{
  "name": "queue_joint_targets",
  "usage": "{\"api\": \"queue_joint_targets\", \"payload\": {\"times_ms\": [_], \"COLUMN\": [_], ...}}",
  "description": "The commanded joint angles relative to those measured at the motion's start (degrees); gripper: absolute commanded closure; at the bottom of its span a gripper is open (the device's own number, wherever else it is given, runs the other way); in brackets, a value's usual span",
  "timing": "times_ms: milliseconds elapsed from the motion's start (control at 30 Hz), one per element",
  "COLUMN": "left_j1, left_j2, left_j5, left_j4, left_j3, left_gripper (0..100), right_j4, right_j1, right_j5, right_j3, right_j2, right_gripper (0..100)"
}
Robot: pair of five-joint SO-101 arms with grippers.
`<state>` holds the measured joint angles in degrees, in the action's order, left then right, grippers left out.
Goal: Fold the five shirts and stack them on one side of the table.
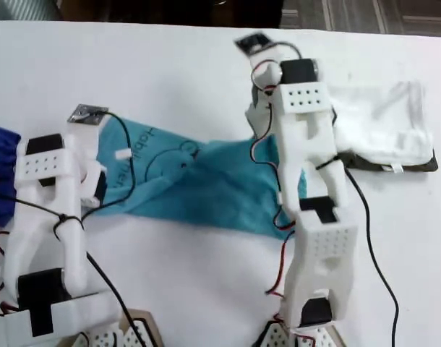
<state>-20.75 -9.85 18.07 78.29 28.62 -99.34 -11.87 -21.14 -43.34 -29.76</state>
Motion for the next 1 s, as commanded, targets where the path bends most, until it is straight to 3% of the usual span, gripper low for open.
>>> {"api": "queue_joint_targets", "payload": {"times_ms": [0, 200, 367, 733, 900, 967], "left_j1": [1.1, 1.1, 1.1, 0.8, 0.8, 0.8], "left_j2": [-0.2, -0.2, -0.2, -0.2, -0.3, -0.2], "left_j5": [-0.1, 0.2, 0.6, 9.8, 10.5, 10.5], "left_j4": [3.1, 14.0, 19.8, 19.0, 14.1, 12.8], "left_j3": [-5.6, -19.2, -23.0, -8.6, -3.3, -2.4], "left_gripper": [97, 97, 97, 97, 97, 97], "right_j4": [0.4, -2.1, -1.9, 22.6, 26.4, 25.7], "right_j1": [0.6, 0.1, -0.6, -2.1, -2.0, -1.9], "right_j5": [-1.2, -6.6, -6.4, -6.9, -6.9, -6.9], "right_j3": [-2.5, 1.2, 21.0, 82.7, 96.9, 98.2], "right_j2": [9.1, 18.1, 32.0, 64.3, 72.5, 74.6], "right_gripper": [97.8, 97.8, 97.7, 97.5, 97.1, 92.3]}}
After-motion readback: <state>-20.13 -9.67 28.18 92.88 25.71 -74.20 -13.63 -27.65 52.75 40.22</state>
